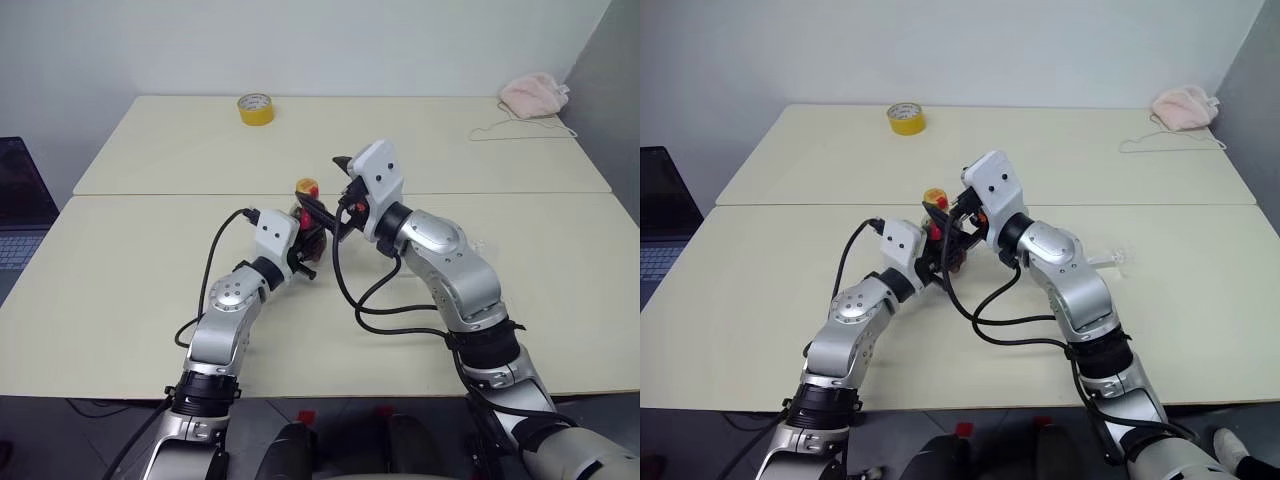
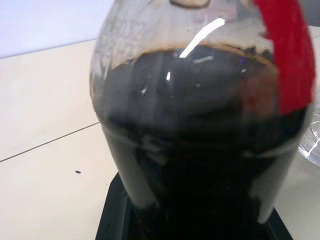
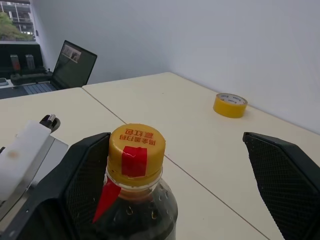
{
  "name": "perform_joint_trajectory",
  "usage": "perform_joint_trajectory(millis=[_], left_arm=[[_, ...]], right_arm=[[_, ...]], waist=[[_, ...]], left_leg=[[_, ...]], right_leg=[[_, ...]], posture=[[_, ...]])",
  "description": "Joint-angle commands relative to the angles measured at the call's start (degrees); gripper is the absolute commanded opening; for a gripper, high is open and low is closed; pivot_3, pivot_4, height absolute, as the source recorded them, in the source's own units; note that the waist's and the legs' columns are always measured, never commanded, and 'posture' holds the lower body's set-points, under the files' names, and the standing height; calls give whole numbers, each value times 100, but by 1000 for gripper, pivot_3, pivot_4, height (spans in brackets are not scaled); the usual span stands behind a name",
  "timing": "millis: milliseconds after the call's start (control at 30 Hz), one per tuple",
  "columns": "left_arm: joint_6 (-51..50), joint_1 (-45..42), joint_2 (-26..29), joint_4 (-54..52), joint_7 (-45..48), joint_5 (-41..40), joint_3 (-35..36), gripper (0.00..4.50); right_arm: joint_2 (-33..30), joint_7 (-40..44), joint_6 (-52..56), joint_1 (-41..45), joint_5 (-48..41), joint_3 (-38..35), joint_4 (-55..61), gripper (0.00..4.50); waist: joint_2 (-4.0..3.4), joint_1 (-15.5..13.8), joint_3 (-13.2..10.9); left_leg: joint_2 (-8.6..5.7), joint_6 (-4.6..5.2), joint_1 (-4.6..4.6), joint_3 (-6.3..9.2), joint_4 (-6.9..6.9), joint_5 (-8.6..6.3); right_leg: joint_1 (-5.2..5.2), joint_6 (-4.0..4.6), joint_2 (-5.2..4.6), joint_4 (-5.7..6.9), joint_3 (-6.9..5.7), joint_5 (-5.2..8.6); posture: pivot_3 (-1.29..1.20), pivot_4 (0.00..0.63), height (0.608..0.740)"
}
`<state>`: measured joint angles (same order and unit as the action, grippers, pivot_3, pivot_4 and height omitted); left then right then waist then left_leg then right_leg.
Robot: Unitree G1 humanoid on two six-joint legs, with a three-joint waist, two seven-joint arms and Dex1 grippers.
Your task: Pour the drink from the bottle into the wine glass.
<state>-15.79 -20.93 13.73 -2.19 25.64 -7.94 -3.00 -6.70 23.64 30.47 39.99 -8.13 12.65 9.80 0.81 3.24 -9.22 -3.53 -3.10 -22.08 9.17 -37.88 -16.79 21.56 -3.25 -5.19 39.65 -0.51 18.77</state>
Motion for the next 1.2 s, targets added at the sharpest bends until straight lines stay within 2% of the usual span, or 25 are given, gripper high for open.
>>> perform_joint_trajectory(millis=[33, 467, 733, 967, 1200], left_arm=[[236, -92, 3, -197, -18, -59, 103, 864], [244, -136, 39, -139, -117, -81, 198, 846], [264, -148, 18, -139, -164, -57, 252, 792], [274, -157, 2, -141, -159, -30, 249, 792], [281, -187, -17, -120, -140, -43, 237, 792]], right_arm=[[-166, -154, -14, 81, 8, -418, 92, 4500], [-840, -147, 219, -267, -176, -676, 401, 4500], [-953, -166, 358, -349, -267, -785, 522, 4500], [-454, 96, 948, -119, -963, -567, 1093, 4500], [-74, -18, 779, 316, -751, -227, 570, 4500]], waist=[[0, 0, 0], [0, -4, 0], [0, 6, 0], [0, 3, 0], [0, 1, 0]], left_leg=[[0, 0, 0, 0, 0, 0], [0, 0, 0, -1, 0, 0], [3, 0, 1, -5, 3, 0], [3, 0, 1, -3, 1, 0], [0, 0, 1, -1, 0, 0]], right_leg=[[0, 0, 0, 0, 0, 0], [-1, 0, 0, -2, 0, 0], [-2, 0, 1, -2, 1, 0], [-3, 0, 1, -2, 0, 0], [-4, 0, 0, -2, 0, 0]], posture=[[0, 150, 740], [0, 150, 740], [0, 150, 740], [0, 150, 740], [0, 150, 740]])
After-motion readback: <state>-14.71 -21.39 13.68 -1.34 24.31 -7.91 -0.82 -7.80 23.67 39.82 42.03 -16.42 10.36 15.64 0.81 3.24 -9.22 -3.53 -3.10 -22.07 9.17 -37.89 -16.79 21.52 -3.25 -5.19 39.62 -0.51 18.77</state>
